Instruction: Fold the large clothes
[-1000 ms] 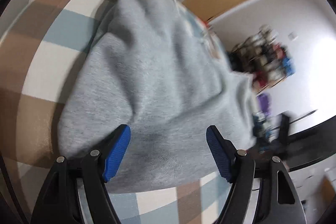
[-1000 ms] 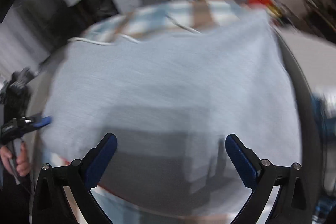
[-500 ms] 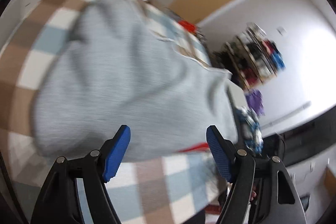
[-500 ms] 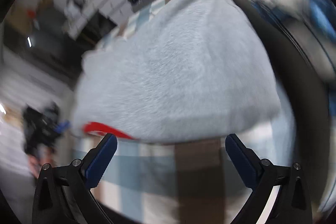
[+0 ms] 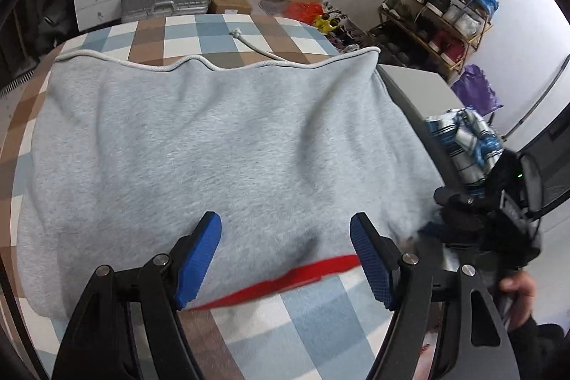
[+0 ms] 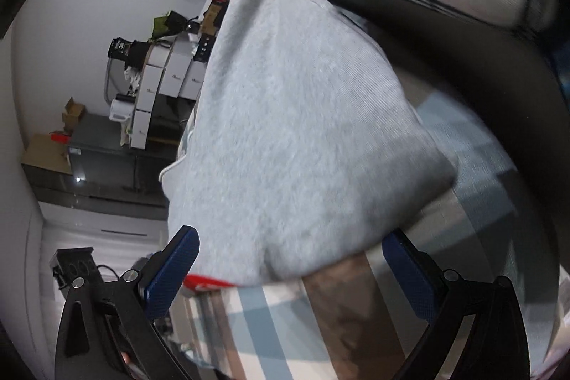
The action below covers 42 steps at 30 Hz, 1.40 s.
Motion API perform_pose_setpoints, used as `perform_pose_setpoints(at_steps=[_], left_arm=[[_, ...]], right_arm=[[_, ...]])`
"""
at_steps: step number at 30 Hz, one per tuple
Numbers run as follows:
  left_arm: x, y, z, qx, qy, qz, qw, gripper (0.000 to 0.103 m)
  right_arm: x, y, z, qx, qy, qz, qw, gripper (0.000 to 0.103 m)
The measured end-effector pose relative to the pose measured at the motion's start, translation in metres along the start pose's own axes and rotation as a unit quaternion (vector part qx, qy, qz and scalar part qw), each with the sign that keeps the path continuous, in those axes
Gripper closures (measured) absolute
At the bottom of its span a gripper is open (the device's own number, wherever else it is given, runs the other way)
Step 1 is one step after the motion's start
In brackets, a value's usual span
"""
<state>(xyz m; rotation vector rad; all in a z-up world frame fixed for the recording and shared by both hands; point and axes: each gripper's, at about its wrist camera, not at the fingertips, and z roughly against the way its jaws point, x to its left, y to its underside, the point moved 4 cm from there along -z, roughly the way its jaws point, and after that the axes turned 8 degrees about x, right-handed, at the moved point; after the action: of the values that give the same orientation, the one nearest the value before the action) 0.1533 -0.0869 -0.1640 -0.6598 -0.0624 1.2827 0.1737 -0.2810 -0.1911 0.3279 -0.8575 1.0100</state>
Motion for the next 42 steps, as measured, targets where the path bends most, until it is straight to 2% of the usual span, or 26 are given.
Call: perform_pose_setpoints(at_steps=[4,7,11,16,19,22,25,27,29,30,34,35,37,38,39,41,42], left_arm=[[0.0,0.005,-0.007,-0.018,-0.033,-0.034,0.9987,0.032],[0.003,0.011,-0.014,-0.022,-0.045,-0.055,0.9972,0.032],[0.006,0.015,-0.014,-0.029,-0.033,-0.058,0.9973,0.032],[0.016,0.014,-0.017,-0.022,0.013,-0.049,0.9985,0.028],[0.013,0.017,-0.012,-0.031,0.02,-0.054,0.9979,0.027],[0.017,0.027,0.013,-0.052,0.034,-0.037,0.9974,0.027],[0.039,0.047,0.047,-0.069,0.037,-0.007,0.9969,0.026],[0.071,0.069,0.068,-0.072,0.048,0.047,0.9951,0.026],[0.111,0.091,0.076,-0.065,0.048,0.117,0.9899,0.026],[0.135,0.104,0.077,-0.058,0.046,0.162,0.9841,0.026],[0.204,0.136,0.07,-0.036,0.086,0.291,0.9521,0.026],[0.215,0.14,0.067,-0.036,0.108,0.309,0.9442,0.027],[0.221,0.139,0.068,-0.047,0.144,0.316,0.9367,0.026],[0.224,0.137,0.065,-0.051,0.175,0.325,0.928,0.026],[0.226,0.135,0.063,-0.055,0.191,0.333,0.9216,0.026],[0.225,0.129,0.055,-0.051,0.237,0.35,0.9049,0.026],[0.224,0.124,0.056,-0.057,0.235,0.353,0.9038,0.025]], right_arm=[[0.008,-0.003,-0.007,-0.021,0.014,0.021,0.999,0.0],[0.008,-0.005,-0.006,-0.037,0.014,0.033,0.999,0.0],[0.013,-0.006,-0.006,-0.055,0.012,0.052,0.997,0.0],[0.022,-0.001,0.003,-0.074,0.009,0.09,0.993,0.0],[0.028,0.002,0.004,-0.077,-0.003,0.1,0.992,0.0],[0.03,0.003,-0.002,-0.073,0.007,0.103,0.992,0.0],[0.033,0.003,-0.008,-0.067,0.03,0.112,0.991,0.0],[0.033,0.002,-0.014,-0.06,0.054,0.117,0.99,0.0],[0.034,0.002,-0.018,-0.053,0.063,0.115,0.99,0.0],[0.034,0.001,-0.02,-0.051,0.064,0.111,0.99,0.0],[0.024,0.001,-0.018,-0.054,0.046,0.085,0.994,0.0],[0.021,0.001,-0.017,-0.056,0.045,0.077,0.995,0.0],[0.018,0.0,-0.015,-0.06,0.067,0.085,0.992,0.0],[0.017,-0.001,-0.013,-0.064,0.09,0.087,0.99,0.0],[0.014,-0.003,-0.01,-0.066,0.095,0.083,0.99,0.0],[0.009,-0.007,-0.007,-0.064,0.07,0.062,0.994,0.0],[0.007,-0.01,-0.005,-0.064,0.056,0.05,0.995,0.0]])
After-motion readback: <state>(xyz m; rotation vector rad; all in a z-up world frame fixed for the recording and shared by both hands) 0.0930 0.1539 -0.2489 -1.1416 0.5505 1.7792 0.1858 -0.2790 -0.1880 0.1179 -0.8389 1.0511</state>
